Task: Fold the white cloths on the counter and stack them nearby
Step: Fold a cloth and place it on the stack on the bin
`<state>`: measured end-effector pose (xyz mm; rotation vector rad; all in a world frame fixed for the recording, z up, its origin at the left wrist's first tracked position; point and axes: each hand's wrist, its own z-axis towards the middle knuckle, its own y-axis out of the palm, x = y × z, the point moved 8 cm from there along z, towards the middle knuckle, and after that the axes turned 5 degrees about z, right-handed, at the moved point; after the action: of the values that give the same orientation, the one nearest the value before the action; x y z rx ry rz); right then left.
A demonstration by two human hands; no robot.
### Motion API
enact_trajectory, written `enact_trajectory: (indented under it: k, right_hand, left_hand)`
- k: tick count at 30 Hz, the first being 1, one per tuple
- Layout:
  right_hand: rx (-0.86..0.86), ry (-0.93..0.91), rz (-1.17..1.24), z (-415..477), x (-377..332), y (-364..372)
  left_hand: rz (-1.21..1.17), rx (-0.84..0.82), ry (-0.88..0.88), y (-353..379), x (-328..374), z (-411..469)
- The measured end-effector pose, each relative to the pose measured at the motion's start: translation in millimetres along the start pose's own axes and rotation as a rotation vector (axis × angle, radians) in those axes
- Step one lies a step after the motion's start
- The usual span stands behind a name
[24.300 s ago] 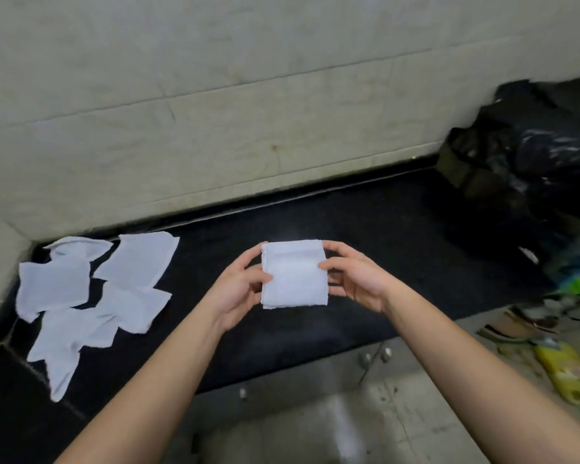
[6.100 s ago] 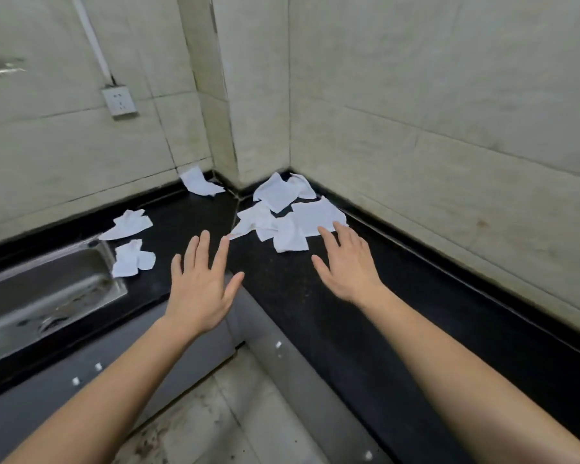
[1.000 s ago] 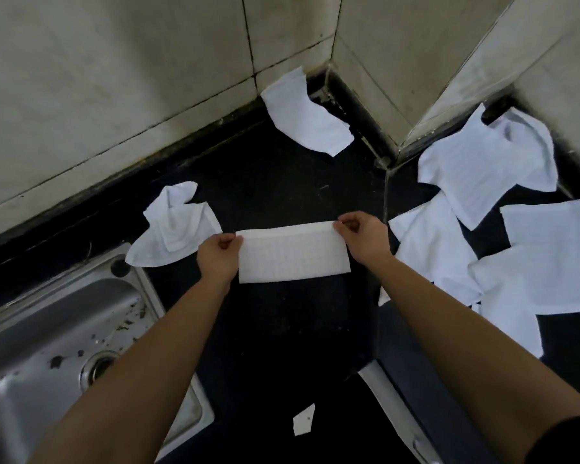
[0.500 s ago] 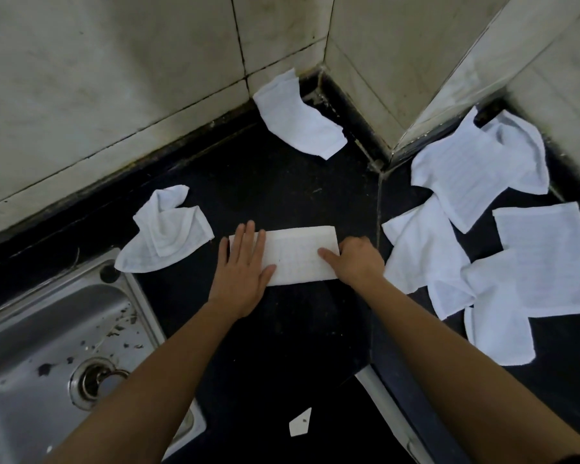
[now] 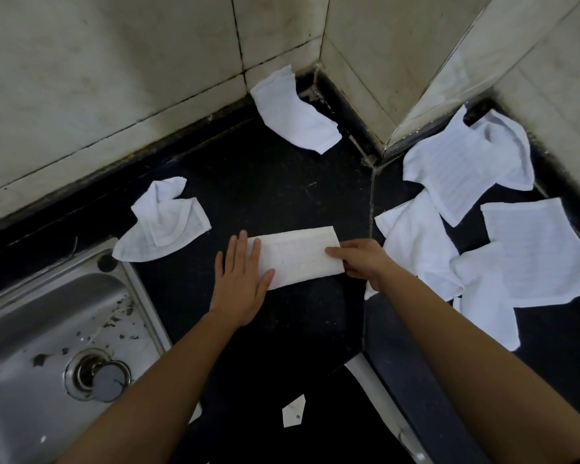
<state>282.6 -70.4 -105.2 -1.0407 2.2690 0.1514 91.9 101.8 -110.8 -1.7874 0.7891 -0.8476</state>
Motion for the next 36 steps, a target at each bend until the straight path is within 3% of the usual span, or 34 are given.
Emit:
enact_trajectory:
  k: [2,4,7,12,18,21,24,26,29,32,36]
  right_hand:
    - [0.050,-0.031,0.013,-3.6,-10.4,3.6]
    - [0.141,-0.176,-0.085,-9.0,-32.2,10.2]
    - [0.216,-0.426,-0.269,-27.3,-66.3,43.3]
    - [0.158,-0.578,-0.482,-42.8,-72.4,135.8]
    - [-0.065,-0.447,-0.726,-39.6,-26.3,201.2]
    - [-0.062,-0.491,-0.605,-46.6,-29.5,182.9]
    - [0.104,-0.619,-0.550,-52.0,-40.5,141.3]
    - [0.185,-0.719,-0.715,-51.6,-45.2,123.3]
    - [0.198,-0.821,-1.068,-43.0,-43.5,119.4]
    - [0.095,-0.837,-1.283,-28.9,-32.3,128.7]
    - [0.042,-0.666,-1.454,-5.2,-3.5,127.2]
  left_hand:
    - [-0.226,0.143,-0.196,-19.0,-20.1,-9.3]
    - [-0.438,0.249,-0.425,-28.7,-49.8,-21.5]
    - [-0.719,0.262,-0.655,-25.7,-89.7,-32.0]
    - [-1.071,0.167,-0.799,-11.3,-118.8,-39.9]
    - [-1.246,0.112,-0.793,-6.6,-124.2,-39.2]
    - [-1.088,0.095,-0.749,-11.8,-122.4,-37.4]
    - [-0.662,0.155,-0.477,-31.2,-102.3,-29.1]
    - [-0.350,0.203,-0.200,-44.9,-69.3,-23.4]
    - [-0.046,0.081,0.046,-36.8,-29.7,-10.4]
    - [0.193,-0.075,0.162,-14.2,-20.5,-4.1]
    - [0.305,-0.170,0.151,6.8,-40.6,-15.4]
